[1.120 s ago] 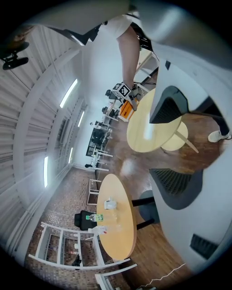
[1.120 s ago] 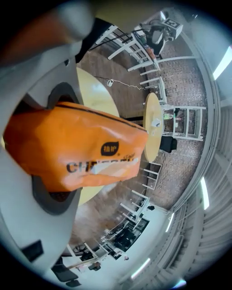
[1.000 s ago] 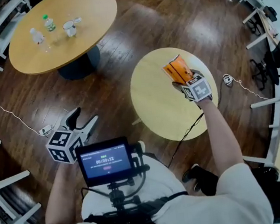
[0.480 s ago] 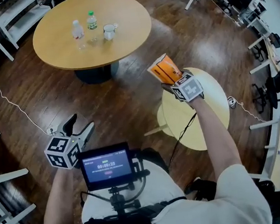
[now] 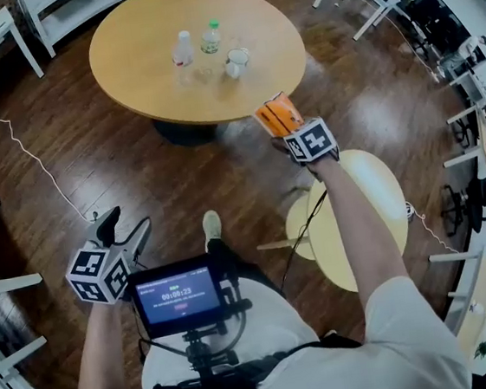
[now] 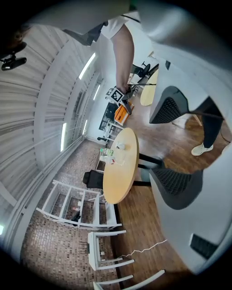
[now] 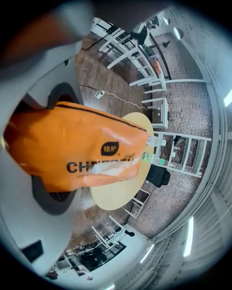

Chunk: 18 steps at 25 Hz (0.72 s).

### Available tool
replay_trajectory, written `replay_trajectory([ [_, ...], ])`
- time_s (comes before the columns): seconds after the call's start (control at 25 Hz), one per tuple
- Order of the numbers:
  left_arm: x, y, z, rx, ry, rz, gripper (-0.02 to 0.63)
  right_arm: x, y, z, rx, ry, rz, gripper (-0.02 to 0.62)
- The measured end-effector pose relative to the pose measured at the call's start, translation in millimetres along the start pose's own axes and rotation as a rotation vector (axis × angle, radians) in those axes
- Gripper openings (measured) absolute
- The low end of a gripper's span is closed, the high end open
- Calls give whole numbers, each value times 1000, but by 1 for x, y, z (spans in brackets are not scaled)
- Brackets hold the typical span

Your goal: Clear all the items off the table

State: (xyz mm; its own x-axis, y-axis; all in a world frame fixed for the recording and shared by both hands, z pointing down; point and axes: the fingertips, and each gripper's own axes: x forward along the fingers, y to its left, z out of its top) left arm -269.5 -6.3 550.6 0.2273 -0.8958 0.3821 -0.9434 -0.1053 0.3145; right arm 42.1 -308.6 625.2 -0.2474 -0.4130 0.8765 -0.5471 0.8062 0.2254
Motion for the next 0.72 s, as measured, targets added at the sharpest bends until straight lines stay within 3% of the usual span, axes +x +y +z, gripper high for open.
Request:
replay_trajectory([
  [0.28, 30, 53, 22, -52, 1, 102, 318, 80, -54, 53, 47, 47, -11, 390],
  [0.72, 106, 83, 67, -85, 29, 198, 318, 191, -153, 93, 166, 152, -28, 391],
])
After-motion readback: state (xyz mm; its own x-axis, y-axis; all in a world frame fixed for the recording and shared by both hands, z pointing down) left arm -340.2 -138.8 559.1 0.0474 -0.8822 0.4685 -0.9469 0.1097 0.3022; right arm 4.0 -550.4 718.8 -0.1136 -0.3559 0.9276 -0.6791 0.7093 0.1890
